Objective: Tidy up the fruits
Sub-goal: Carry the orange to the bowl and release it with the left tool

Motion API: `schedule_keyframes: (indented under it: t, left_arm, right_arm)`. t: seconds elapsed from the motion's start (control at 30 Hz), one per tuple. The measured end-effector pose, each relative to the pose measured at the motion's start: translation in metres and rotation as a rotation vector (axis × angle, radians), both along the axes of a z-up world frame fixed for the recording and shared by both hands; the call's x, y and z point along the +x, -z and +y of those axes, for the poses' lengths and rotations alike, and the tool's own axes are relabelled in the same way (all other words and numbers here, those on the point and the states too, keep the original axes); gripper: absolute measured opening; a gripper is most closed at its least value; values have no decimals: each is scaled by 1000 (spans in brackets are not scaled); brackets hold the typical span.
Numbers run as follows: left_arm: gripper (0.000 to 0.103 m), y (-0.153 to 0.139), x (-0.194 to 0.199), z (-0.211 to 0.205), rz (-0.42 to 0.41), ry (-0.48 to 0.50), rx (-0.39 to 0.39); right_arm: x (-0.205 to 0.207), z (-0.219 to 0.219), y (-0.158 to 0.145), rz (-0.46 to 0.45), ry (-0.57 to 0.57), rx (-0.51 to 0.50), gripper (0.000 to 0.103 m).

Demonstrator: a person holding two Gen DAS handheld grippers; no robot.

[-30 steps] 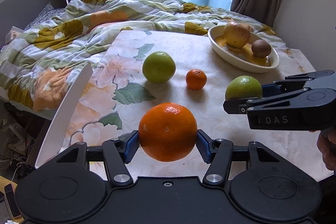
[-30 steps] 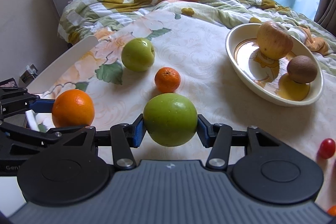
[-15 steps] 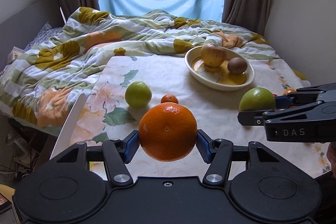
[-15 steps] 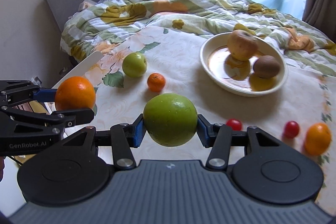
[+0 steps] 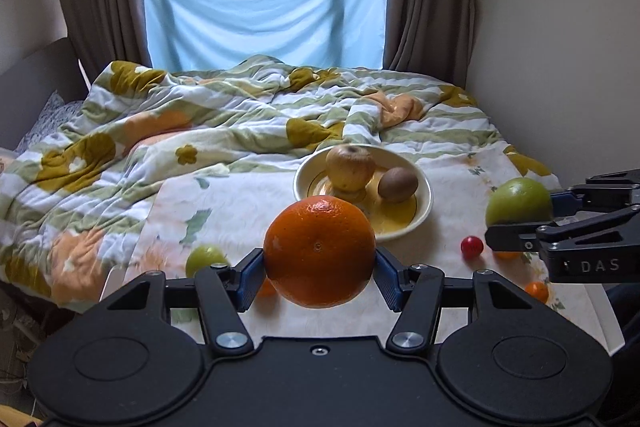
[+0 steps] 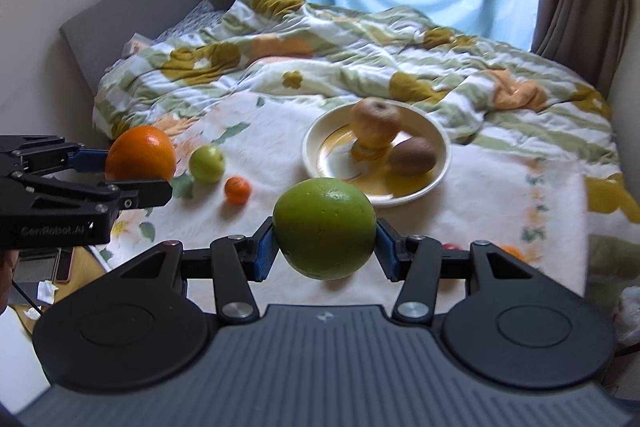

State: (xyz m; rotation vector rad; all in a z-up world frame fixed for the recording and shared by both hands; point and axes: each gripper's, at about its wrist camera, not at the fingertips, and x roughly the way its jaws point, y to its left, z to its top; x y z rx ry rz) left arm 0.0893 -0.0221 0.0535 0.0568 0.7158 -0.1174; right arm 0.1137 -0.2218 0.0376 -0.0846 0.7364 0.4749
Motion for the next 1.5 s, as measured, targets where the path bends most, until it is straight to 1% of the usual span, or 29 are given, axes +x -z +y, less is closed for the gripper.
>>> schedule_keyframes:
  t: [0.27, 0.43, 0.63, 0.87, 0.97, 1.07, 1.3, 1.37, 1.47, 1.5]
  left_arm:
    - [62, -1, 61, -14, 10, 56, -9]
    - [62, 9, 110, -17, 40, 88, -17]
    - [62, 38, 167, -16, 113, 102, -16]
    - [62, 80, 213, -15, 207, 106, -1]
    - [62, 93, 224, -15, 236, 111, 8]
    - [62, 103, 227, -18, 250, 131, 34]
    - [63, 116, 216, -37, 245, 210, 152]
    - [63, 120, 216, -39, 248, 224, 159]
    - [64, 124, 218, -39, 260, 229, 142]
    - [70, 123, 218, -38, 254, 228, 134]
  right_arm:
    - [31, -27, -10, -26, 56, -10, 66]
    - [62, -34, -6, -8, 102, -8, 66]
    - [108, -34, 8, 32, 133, -17, 66]
    - [162, -32, 29, 97, 194, 17, 66]
    - [178, -31, 38, 120, 206, 22, 66]
    - [190, -29, 42, 136, 210, 24, 66]
    - [206, -24, 49, 148, 213, 19, 66]
    - [209, -25, 52, 157, 221, 24, 66]
    - [211, -25, 54, 167, 228, 25, 66]
    - [212, -24, 54, 168, 227, 24, 66]
